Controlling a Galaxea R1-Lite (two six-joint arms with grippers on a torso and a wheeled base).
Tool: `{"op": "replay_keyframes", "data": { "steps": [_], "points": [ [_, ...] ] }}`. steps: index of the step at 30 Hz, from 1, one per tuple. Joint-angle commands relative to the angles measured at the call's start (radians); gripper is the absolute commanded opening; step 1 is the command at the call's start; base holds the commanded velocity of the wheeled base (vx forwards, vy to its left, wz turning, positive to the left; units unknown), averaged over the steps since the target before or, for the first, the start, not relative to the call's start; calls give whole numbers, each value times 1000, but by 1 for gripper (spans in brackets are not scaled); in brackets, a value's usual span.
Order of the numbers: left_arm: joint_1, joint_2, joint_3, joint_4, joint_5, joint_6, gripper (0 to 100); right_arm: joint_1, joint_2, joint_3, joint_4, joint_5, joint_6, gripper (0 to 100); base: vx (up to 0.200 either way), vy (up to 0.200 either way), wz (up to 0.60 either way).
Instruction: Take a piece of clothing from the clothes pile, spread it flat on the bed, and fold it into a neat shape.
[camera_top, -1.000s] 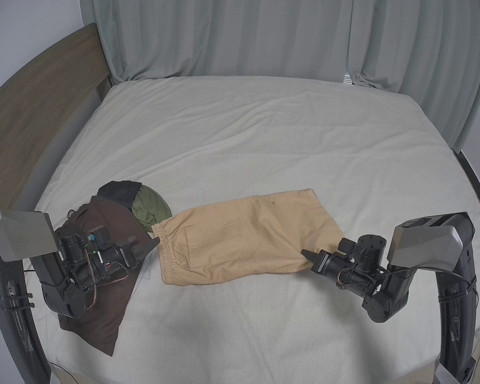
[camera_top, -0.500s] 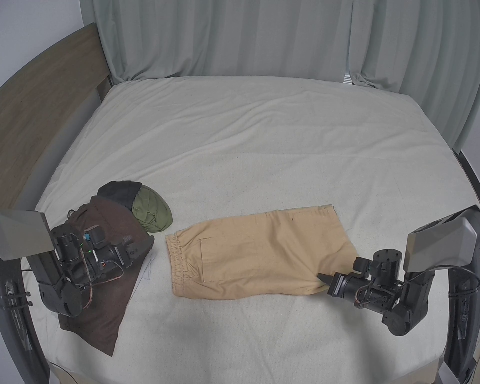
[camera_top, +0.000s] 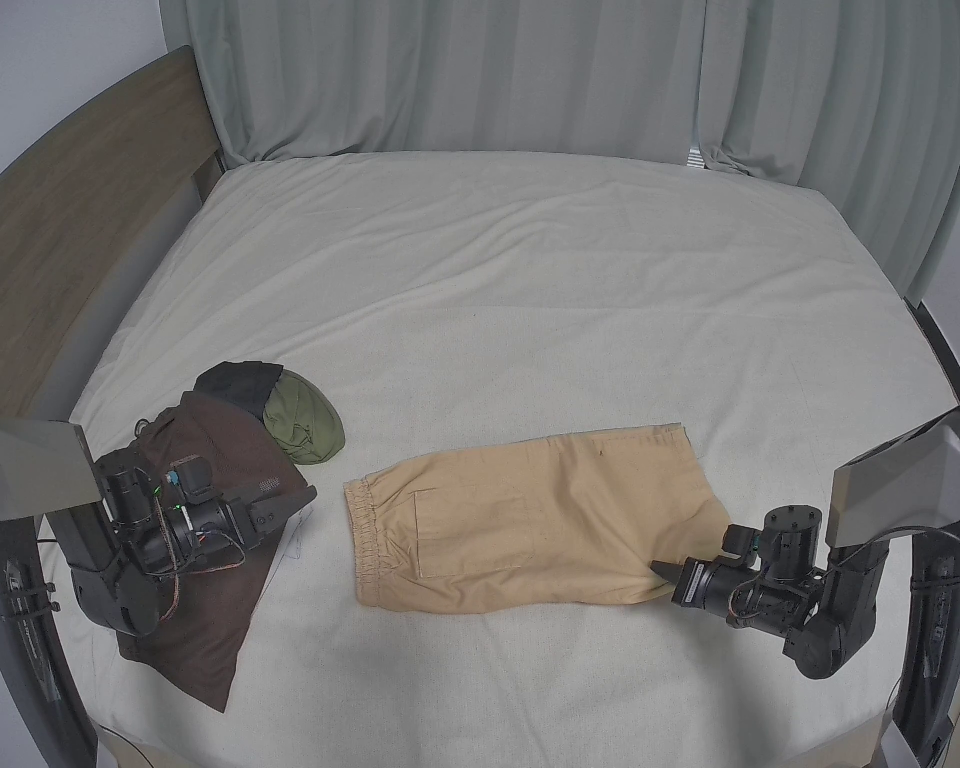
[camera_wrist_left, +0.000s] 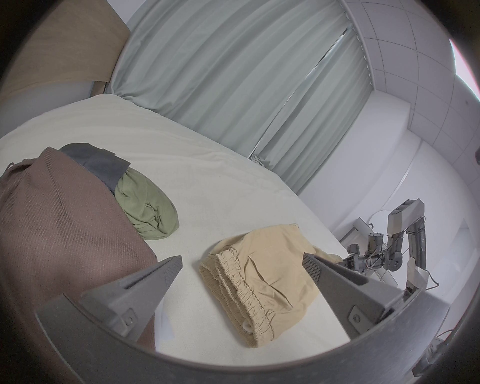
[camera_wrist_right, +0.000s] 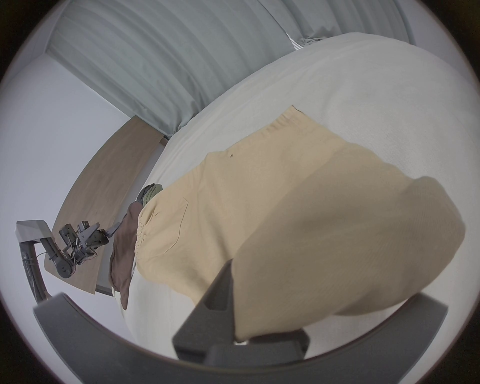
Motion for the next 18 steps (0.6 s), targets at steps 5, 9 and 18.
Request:
{"op": "replay_keyframes", "data": {
  "steps": [5, 9, 18],
  "points": [
    [4, -5, 12, -2, -72, 6, 100, -3, 0, 9, 1, 4, -14, 0, 0, 0, 0],
    [2, -3, 22, -1, -99, 14, 100, -1, 8, 21, 1, 6, -18, 100, 0, 0, 0],
    [-4, 34, 15, -1, -98, 61, 100, 11, 11, 59, 1, 7, -20, 100, 0, 0, 0]
  ]
}}
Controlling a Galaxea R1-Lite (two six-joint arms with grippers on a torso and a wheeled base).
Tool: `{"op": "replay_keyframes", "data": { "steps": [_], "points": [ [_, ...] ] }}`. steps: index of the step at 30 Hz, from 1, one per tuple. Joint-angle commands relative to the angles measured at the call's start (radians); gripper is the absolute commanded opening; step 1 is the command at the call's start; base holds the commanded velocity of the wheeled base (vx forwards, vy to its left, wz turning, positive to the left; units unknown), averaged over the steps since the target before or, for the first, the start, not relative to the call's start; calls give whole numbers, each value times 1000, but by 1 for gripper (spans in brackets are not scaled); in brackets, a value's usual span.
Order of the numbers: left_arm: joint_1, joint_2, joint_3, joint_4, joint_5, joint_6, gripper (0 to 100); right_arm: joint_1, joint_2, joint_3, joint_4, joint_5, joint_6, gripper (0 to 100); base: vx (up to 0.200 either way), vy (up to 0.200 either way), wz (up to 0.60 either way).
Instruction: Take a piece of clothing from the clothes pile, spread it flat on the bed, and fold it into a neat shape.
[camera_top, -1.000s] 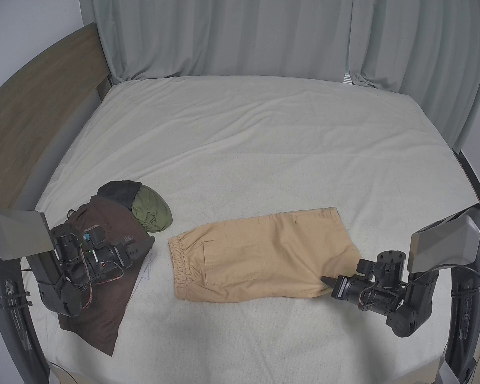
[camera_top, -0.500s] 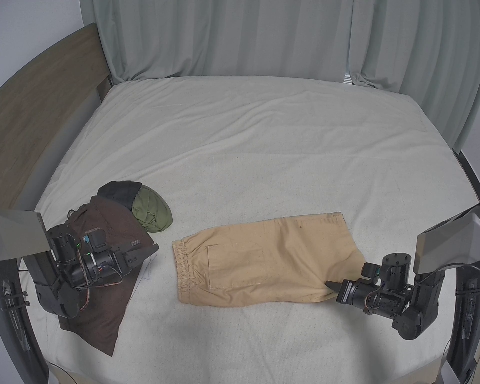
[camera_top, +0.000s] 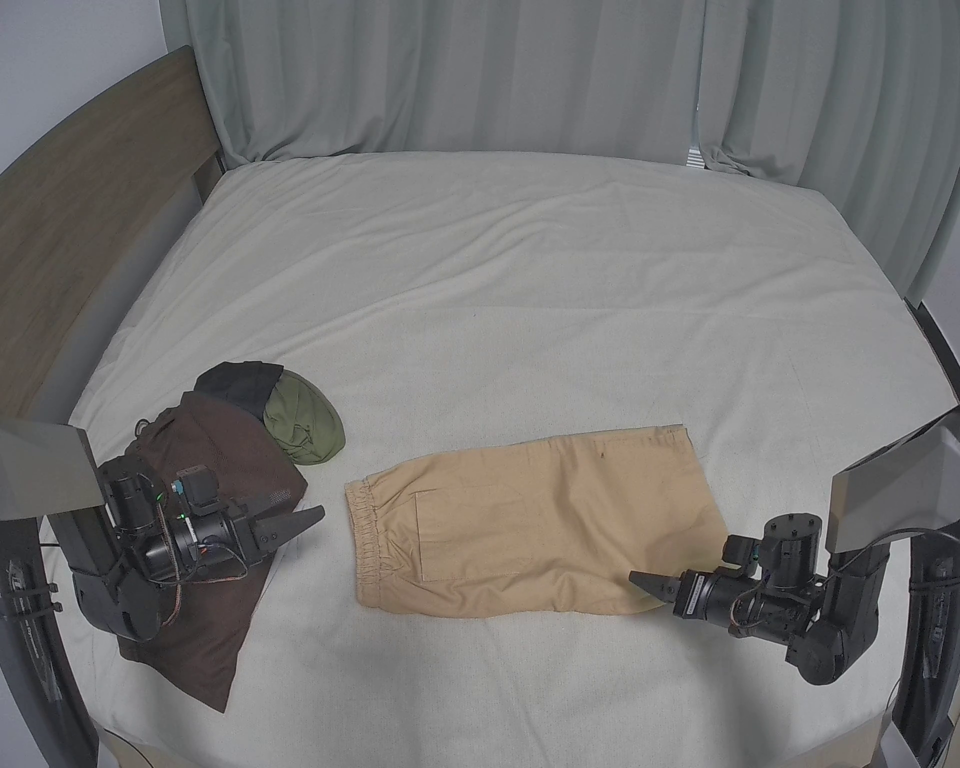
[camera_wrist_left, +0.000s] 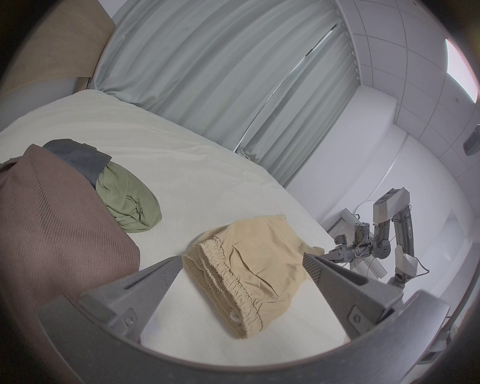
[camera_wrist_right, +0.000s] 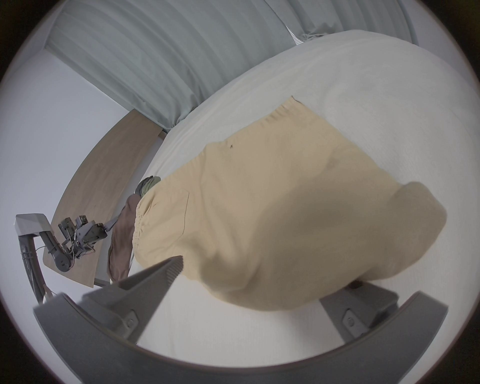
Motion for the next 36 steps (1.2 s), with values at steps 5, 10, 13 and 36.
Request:
{"op": "replay_keyframes", "data": {
  "steps": [5, 10, 13, 36],
  "points": [
    [3, 43, -9, -1, 3, 34, 100, 28, 2, 96, 0, 49, -38, 100, 0, 0, 0],
    [1, 41, -6, -1, 4, 35, 100, 31, -12, 171, 0, 138, -96, 100, 0, 0, 0],
    [0, 44, -4, -1, 3, 34, 100, 42, -48, 202, 0, 220, -116, 100, 0, 0, 0],
    [-9, 57, -12, -2, 7, 47, 100, -105, -596, 157, 0, 577, -209, 100, 0, 0, 0]
  ]
}}
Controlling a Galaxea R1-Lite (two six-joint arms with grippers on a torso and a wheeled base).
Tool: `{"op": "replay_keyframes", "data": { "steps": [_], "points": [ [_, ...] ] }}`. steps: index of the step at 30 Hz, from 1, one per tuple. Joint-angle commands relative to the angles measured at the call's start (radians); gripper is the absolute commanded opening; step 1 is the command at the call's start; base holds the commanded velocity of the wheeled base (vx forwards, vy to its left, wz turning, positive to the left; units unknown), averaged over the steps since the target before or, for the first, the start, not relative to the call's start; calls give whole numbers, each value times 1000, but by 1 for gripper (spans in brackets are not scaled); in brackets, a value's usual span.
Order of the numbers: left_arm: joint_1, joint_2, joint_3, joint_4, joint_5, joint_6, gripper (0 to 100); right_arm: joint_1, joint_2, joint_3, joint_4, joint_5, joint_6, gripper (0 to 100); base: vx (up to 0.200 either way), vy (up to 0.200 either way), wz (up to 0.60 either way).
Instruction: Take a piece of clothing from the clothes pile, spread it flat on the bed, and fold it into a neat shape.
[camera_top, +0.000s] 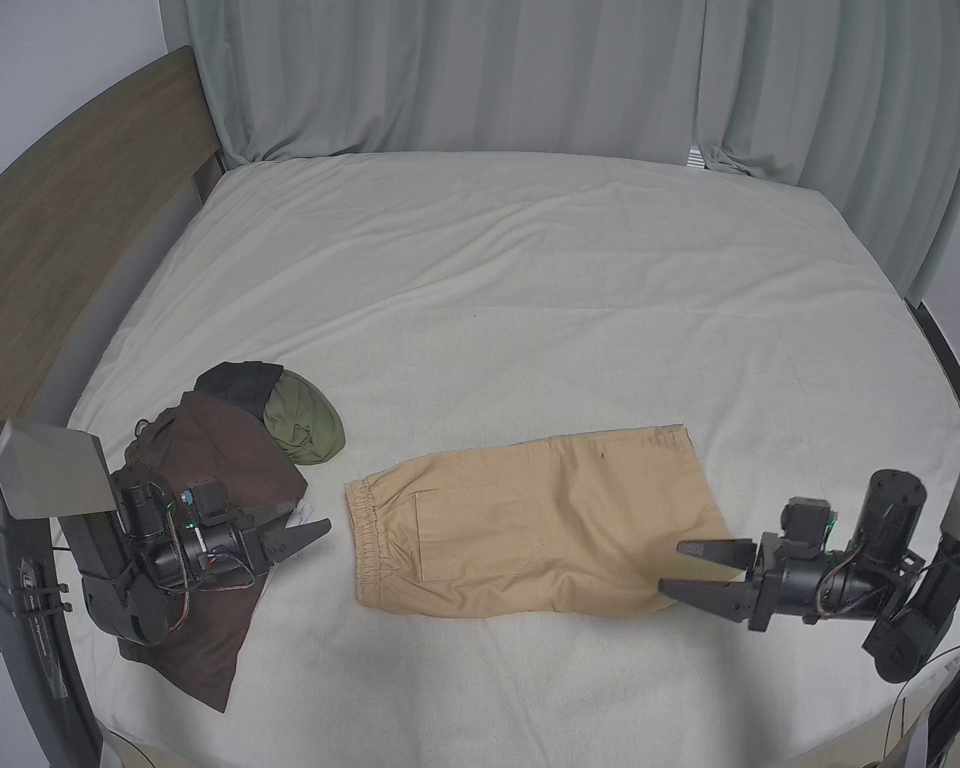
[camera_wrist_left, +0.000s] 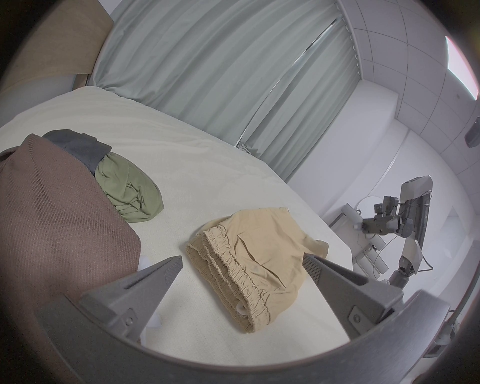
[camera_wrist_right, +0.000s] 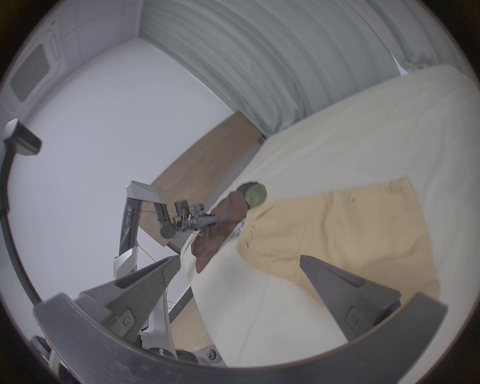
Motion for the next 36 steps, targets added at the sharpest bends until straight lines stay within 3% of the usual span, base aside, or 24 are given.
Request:
{"op": "replay_keyframes", "data": {
  "steps": [1, 25, 36],
  "points": [
    [-3, 3, 0, -2, 1, 4, 100, -98, -207, 3, 4, 72, -10, 100, 0, 0, 0],
    [-60, 94, -2, -1, 16, 20, 100, -96, -232, -43, 1, 32, 9, 100, 0, 0, 0],
    [-134, 235, -74, -2, 109, 13, 100, -96, -232, -45, 1, 32, 9, 100, 0, 0, 0]
  ]
}}
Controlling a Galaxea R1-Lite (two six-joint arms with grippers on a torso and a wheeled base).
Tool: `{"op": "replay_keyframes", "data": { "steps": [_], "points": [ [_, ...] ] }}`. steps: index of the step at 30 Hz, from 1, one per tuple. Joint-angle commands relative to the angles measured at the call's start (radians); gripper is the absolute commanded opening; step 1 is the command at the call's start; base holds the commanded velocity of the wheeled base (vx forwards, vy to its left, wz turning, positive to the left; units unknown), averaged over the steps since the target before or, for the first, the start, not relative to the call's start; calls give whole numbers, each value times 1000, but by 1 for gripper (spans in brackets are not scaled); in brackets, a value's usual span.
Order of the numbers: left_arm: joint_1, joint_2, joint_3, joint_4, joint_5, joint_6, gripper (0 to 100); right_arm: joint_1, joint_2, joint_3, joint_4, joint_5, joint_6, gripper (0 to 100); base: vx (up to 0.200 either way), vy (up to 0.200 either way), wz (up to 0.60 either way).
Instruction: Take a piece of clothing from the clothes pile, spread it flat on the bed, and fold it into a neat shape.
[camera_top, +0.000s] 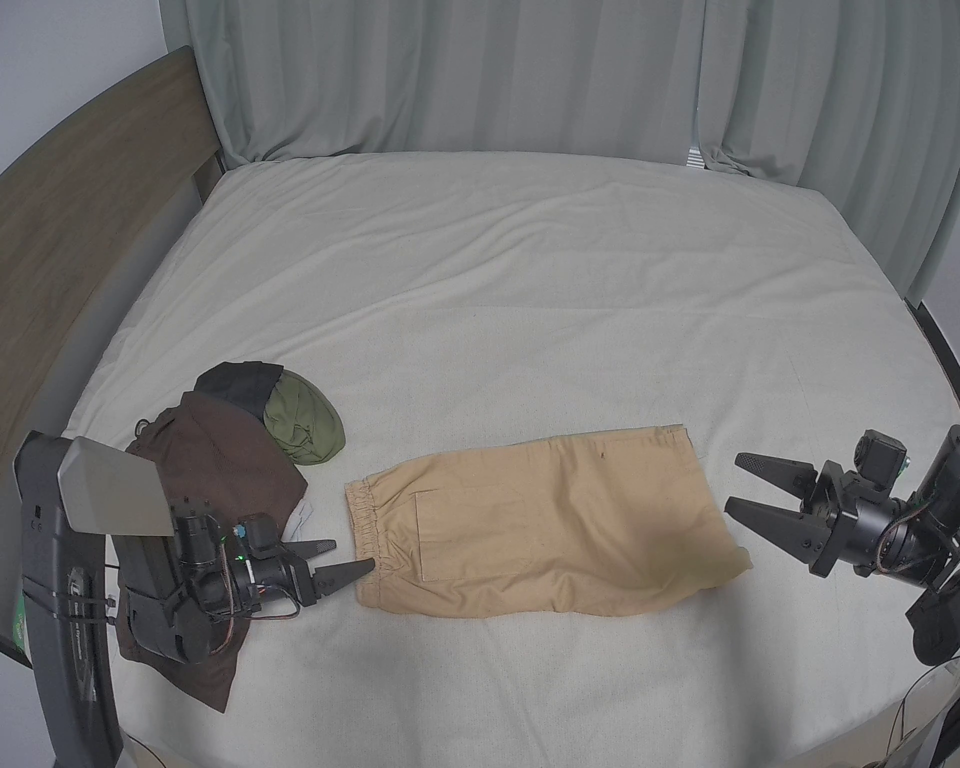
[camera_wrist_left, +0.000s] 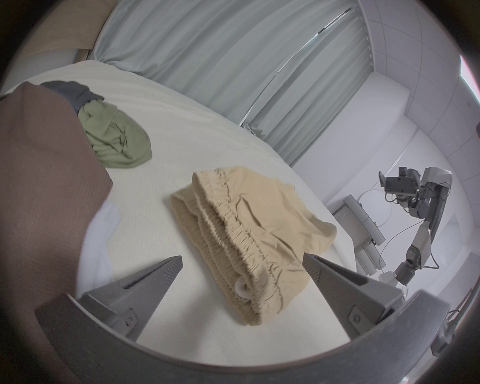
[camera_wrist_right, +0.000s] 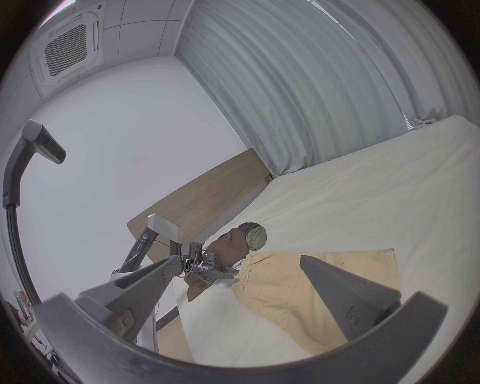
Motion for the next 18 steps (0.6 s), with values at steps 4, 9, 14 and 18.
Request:
{"op": "replay_keyframes", "data": {
  "steps": [4, 9, 14, 18],
  "points": [
    [-24, 100, -63, -1, 28, -9, 100, 1, 3, 0, 1, 0, 0, 100, 0, 0, 0],
    [-43, 115, -96, -1, 49, -78, 100, 3, 14, 1, -1, 0, -2, 100, 0, 0, 0],
    [-95, 114, -138, -2, 129, -218, 100, 8, 14, 1, -1, -1, -2, 100, 0, 0, 0],
    [-135, 114, -173, -2, 175, -290, 100, 9, 14, 1, -1, -1, -2, 100, 0, 0, 0]
  ]
}}
